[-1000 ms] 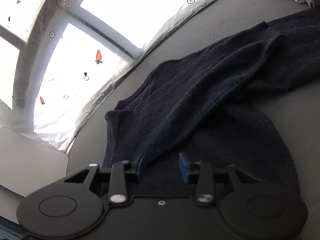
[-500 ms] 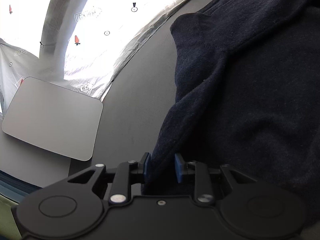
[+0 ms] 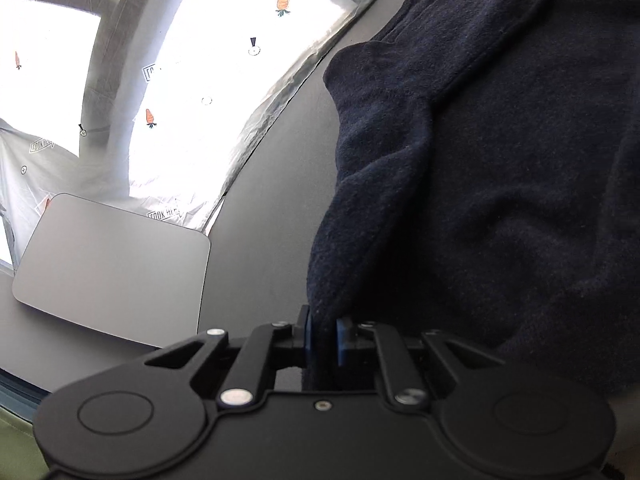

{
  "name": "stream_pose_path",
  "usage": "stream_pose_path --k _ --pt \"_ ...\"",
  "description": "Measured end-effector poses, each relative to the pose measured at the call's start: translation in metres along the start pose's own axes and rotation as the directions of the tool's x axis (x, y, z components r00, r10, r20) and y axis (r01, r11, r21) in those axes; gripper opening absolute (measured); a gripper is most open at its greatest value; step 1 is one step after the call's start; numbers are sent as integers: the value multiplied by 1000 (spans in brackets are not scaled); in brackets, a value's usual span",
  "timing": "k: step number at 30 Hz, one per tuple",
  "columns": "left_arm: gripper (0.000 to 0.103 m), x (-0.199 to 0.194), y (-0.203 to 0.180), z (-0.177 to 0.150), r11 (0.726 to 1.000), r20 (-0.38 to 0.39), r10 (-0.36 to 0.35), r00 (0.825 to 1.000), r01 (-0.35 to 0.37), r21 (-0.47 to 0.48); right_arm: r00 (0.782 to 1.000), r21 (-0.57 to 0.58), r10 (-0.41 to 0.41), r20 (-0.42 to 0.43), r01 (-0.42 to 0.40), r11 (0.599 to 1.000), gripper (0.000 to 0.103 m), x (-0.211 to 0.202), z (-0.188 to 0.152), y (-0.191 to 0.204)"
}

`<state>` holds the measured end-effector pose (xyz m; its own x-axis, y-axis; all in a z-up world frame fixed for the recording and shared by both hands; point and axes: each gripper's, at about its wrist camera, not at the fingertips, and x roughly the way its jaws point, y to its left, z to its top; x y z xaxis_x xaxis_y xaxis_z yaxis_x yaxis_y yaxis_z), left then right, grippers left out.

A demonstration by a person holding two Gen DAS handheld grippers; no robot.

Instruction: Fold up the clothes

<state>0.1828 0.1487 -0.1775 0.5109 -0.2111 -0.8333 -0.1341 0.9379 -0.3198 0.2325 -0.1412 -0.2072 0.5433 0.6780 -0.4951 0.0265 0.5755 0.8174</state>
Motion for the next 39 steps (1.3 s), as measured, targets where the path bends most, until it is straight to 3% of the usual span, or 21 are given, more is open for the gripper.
stream_pose_path --k 6,9,13,15,20,23,25,28,30,34,39 --pt "103 26 -50 -2 991 -64 -52 997 59 117 990 68 -142 20 141 988 14 -30 10 -30" --pt "103 38 -74 -8 984 -99 -53 994 69 164 987 68 -159 -22 160 985 25 -32 19 -37" --pt "103 52 -104 -16 977 -138 -46 989 73 199 987 33 -141 -79 144 989 28 -34 30 -45" --pt "103 57 -116 -21 975 -148 -31 988 63 212 987 2 -129 -97 130 992 10 -35 33 -46" --pt "103 72 -138 -34 967 -180 49 982 -1 254 973 -129 -195 -126 179 975 9 -35 47 -44" --pt "103 81 -152 -40 946 -170 140 975 -81 315 958 -111 -195 -210 175 978 10 -34 56 -59" --pt "103 84 -155 -36 950 -173 162 972 -106 294 952 -114 -184 -243 161 980 12 -36 62 -61" --pt "103 85 -150 -27 968 -169 163 972 -124 219 958 -154 -167 -234 133 979 27 -44 78 -55" --pt "103 81 -144 -19 979 -137 160 978 -139 149 966 -187 -188 -176 155 970 47 -56 94 -55" --pt "103 72 -130 2 984 -52 176 983 -177 -8 971 -203 -234 -50 220 954 47 -75 132 -63" --pt "103 72 -126 26 970 13 207 978 -203 -136 932 -187 -348 102 362 913 47 -97 183 -87"
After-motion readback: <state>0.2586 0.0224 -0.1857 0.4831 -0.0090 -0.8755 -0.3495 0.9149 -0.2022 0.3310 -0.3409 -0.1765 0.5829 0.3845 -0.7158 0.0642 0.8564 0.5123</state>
